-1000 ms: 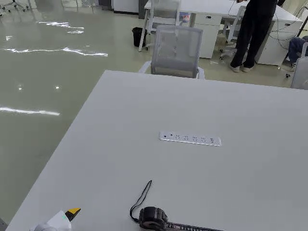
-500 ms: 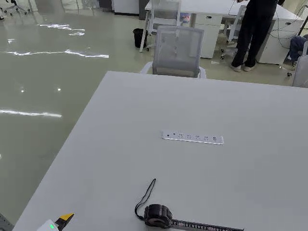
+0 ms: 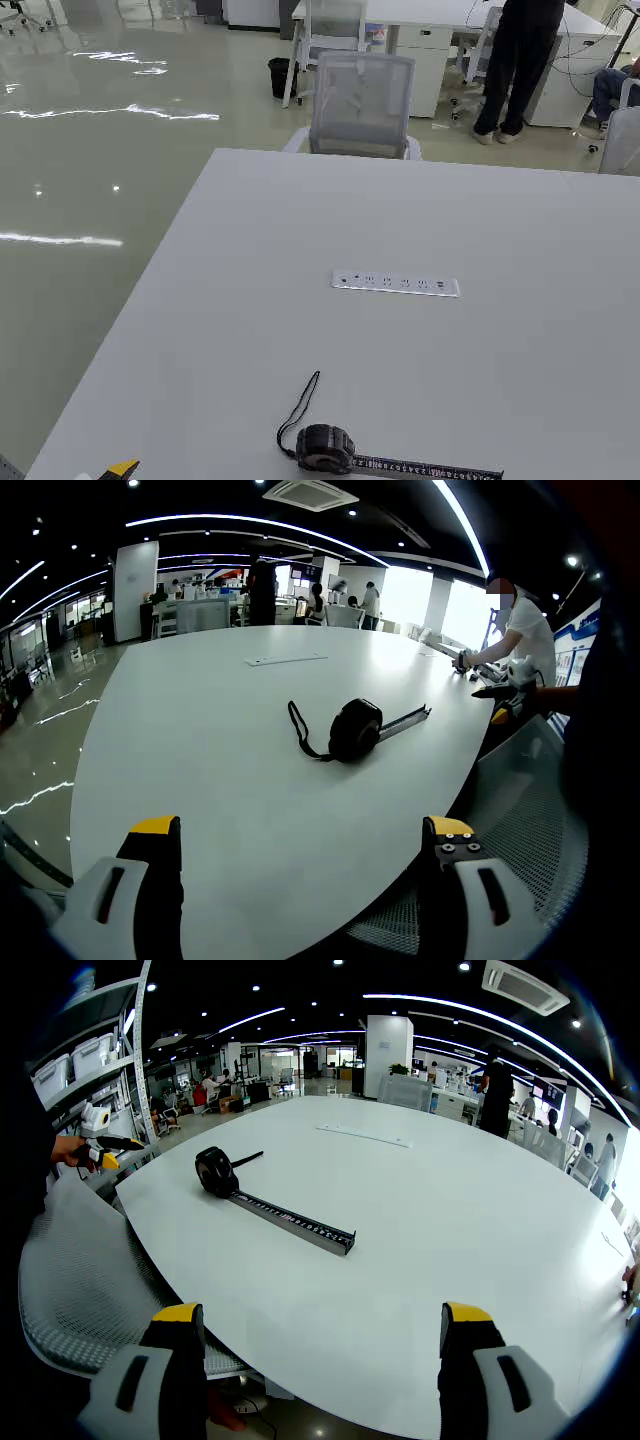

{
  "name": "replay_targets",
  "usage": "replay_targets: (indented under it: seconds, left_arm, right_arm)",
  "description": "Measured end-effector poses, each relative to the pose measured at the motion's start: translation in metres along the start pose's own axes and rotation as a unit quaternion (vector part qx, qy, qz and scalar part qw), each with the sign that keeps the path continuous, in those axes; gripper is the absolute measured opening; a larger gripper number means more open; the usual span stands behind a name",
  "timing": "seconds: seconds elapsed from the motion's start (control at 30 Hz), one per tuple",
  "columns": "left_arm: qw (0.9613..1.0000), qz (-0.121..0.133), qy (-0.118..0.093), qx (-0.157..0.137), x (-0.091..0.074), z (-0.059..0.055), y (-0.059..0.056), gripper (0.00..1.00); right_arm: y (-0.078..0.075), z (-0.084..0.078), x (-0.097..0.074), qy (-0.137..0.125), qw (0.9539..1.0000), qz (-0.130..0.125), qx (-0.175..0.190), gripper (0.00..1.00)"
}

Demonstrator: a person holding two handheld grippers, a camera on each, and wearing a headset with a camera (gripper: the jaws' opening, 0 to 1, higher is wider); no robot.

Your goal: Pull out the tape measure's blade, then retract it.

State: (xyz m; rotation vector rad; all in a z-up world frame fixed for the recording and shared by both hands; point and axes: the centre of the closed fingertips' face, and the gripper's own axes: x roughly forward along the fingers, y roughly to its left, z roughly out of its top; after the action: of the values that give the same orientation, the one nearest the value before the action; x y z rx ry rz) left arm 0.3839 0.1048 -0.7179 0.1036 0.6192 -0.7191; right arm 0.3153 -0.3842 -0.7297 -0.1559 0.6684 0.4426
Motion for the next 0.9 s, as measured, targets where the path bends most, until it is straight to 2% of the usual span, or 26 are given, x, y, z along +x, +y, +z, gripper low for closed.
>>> replay_targets:
  seconds: [0.2,0.43,0.5,0.67,0.9]
  left_arm:
    - [1.0,0.004,0.001,0.001,-0.006,0.001,0.002,0.99]
    - [0.9999,0.008,0.002,-0.011,-0.01,-0.006,0.005,0.99]
    - [0.9999,0.01,0.002,-0.011,-0.011,-0.006,0.005,0.99]
    - [0.9999,0.015,-0.001,-0.007,-0.014,-0.002,0.006,0.99]
    - [0.9997,0.021,-0.006,-0.008,-0.016,0.001,0.009,0.99]
  right_arm:
    - [0.002,-0.003,-0.002,0.01,0.9999,0.0,0.004,1.0]
    - [0.002,-0.002,-0.006,0.011,0.9999,-0.011,-0.004,1.0]
    - [0.002,-0.002,-0.007,0.006,0.9998,-0.017,-0.008,1.0]
    - [0.004,-0.006,-0.007,0.017,0.9997,-0.015,0.001,1.0]
    - [0.002,-0.006,-0.008,0.011,0.9998,-0.017,0.007,1.0]
